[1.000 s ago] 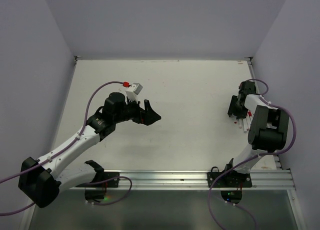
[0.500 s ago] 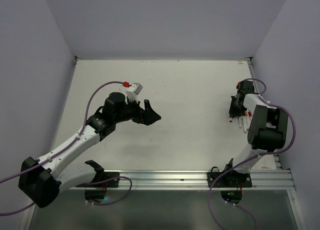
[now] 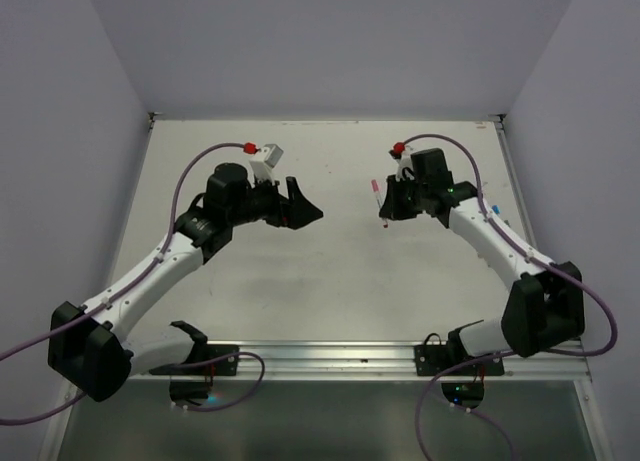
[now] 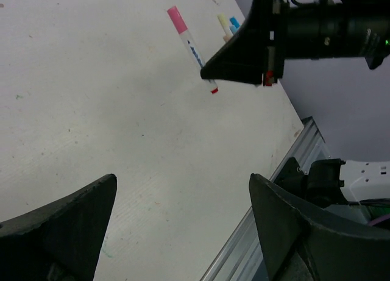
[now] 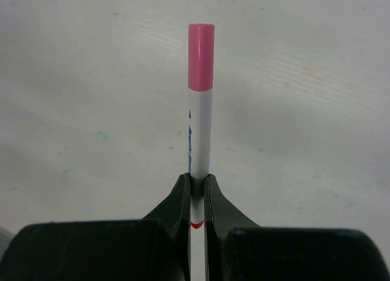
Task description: Open the pen caps
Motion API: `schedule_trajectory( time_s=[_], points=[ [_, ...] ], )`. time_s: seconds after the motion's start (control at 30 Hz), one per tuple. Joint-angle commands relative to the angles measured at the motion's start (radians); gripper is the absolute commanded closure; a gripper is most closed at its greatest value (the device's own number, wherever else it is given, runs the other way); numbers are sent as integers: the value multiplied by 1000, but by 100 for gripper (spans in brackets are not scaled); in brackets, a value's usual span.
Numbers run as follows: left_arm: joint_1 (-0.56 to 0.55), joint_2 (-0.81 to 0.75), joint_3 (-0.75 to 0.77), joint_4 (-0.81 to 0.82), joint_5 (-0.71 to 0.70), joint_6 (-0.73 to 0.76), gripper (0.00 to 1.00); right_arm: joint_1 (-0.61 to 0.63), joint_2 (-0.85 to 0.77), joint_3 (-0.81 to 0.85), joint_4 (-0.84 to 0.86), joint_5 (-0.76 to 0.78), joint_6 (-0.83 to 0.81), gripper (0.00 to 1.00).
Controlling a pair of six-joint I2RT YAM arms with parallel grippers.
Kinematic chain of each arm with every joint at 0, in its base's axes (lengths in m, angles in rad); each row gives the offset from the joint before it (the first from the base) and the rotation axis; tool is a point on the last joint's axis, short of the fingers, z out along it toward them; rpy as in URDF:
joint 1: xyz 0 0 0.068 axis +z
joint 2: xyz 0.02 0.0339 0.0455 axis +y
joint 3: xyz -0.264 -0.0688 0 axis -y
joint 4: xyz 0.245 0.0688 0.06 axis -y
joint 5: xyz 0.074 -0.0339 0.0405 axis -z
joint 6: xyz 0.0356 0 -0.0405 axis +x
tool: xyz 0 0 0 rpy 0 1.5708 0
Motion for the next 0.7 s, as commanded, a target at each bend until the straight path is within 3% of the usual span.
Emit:
schedule_trajectory(
  time_s=[0.0, 0.17, 0.47, 0.67],
  points=[
    [57, 44, 29, 47, 114, -55, 8, 68, -143, -113, 85, -220, 138, 100],
    [139, 112, -31, 242, 288, -184, 12, 169, -281, -226, 271, -331, 277, 100],
    [127, 112, -112, 360, 280, -271, 15, 395, -258, -138, 257, -234, 309, 100],
    [102, 92, -147, 385, 259, -303, 21, 456, -255, -133, 296, -156, 317, 100]
  ],
)
